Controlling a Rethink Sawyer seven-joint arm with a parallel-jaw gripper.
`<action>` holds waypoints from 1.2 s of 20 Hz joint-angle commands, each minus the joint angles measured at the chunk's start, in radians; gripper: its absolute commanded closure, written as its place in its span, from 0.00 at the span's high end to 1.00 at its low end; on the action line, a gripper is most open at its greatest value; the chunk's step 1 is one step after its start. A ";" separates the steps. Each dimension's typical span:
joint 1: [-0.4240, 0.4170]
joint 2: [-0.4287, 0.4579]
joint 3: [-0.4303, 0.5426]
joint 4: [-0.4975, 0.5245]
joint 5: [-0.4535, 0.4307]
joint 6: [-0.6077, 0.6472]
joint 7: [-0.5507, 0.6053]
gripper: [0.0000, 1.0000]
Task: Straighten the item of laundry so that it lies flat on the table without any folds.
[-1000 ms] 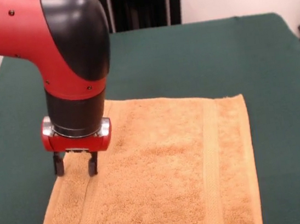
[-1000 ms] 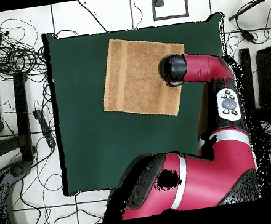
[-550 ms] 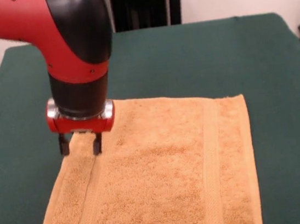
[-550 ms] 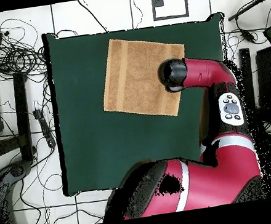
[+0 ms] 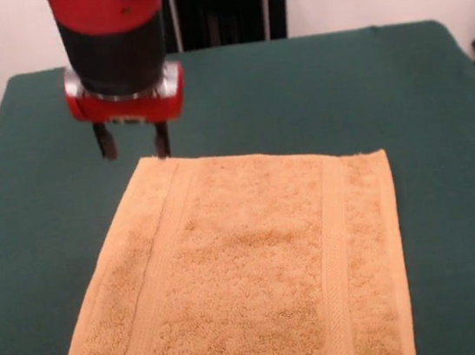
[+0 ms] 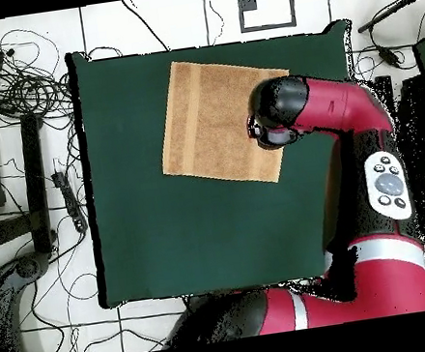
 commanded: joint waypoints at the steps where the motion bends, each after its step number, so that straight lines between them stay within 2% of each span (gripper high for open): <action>1: 0.045 -0.080 0.123 0.007 0.057 0.256 0.000 1.00; 6: 0.026 -0.056 0.133 -0.169 0.009 0.393 -0.081 1.00; 9: -0.002 -0.024 0.143 -0.332 -0.059 0.495 -0.211 1.00; 11: -0.030 0.020 0.167 -0.476 -0.113 0.552 -0.337 1.00; 14: -0.063 0.106 0.226 -0.748 -0.211 0.657 -0.546 1.00; 17: -0.078 0.154 0.302 -0.944 -0.316 0.773 -0.698 1.00; 20: -0.090 0.155 0.405 -1.022 -0.411 0.838 -0.763 1.00; 24: -0.107 0.134 0.572 -1.041 -0.564 0.847 -0.753 1.00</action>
